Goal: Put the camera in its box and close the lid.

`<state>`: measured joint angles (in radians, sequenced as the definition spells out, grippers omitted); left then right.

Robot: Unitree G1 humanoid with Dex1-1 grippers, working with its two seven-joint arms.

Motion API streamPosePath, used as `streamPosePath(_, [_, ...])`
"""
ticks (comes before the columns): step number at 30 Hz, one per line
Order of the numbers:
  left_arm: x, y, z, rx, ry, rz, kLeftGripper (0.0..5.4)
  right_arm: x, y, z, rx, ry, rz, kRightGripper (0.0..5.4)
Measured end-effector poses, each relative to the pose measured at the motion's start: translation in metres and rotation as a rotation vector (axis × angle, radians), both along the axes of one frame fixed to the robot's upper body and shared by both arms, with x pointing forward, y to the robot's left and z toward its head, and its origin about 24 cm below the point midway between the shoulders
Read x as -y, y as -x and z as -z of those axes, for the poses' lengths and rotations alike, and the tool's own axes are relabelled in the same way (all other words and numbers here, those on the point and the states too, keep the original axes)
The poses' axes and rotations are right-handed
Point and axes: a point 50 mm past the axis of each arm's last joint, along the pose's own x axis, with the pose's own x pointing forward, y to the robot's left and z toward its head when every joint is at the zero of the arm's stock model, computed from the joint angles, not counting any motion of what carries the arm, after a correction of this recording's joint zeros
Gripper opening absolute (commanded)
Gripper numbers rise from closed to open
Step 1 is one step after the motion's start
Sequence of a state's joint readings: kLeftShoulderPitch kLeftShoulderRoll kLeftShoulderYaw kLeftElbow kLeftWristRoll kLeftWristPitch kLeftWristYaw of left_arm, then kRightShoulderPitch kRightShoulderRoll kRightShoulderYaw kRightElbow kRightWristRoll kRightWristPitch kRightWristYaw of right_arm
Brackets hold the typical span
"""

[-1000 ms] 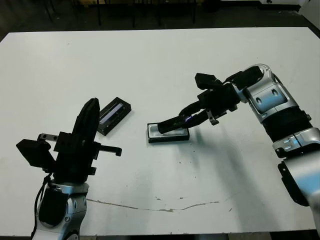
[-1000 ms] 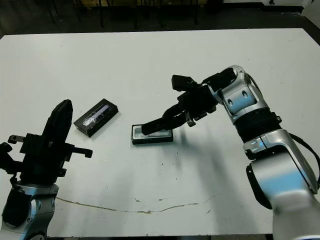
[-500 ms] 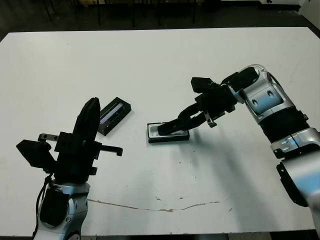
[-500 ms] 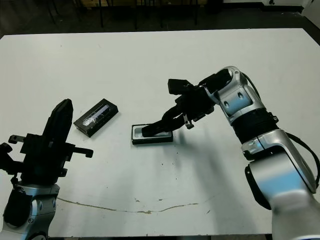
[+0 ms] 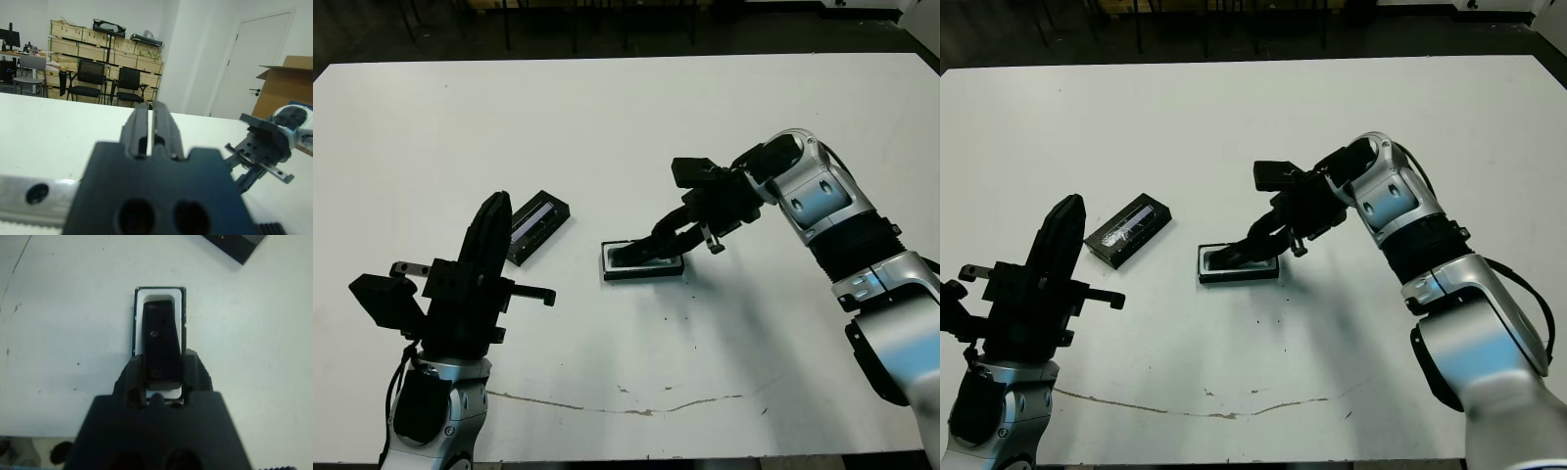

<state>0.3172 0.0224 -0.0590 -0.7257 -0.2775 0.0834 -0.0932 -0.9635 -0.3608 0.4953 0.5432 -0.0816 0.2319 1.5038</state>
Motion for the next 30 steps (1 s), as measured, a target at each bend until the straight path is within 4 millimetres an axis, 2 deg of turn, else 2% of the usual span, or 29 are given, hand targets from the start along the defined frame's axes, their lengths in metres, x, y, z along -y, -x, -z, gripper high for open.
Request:
streamPosePath(18, [-0.0002,0.0006,0.0006,-0.003,0.006,-0.001,0.0,-0.0028,0.0037,0.0039,0.045,0.01,-0.018,0.56])
streamPosePath(25, [-0.0002,0.0007,0.0006,-0.002,0.006,0.001,0.0,-0.0042,0.0087,0.0068,0.044,0.054,-0.144,1.8])
streamPosePath(30, [-0.0006,0.0008,0.0007,-0.002,0.004,0.0,0.0,-0.0016,0.0078,-0.0011,0.094,0.048,-0.197,2.69])
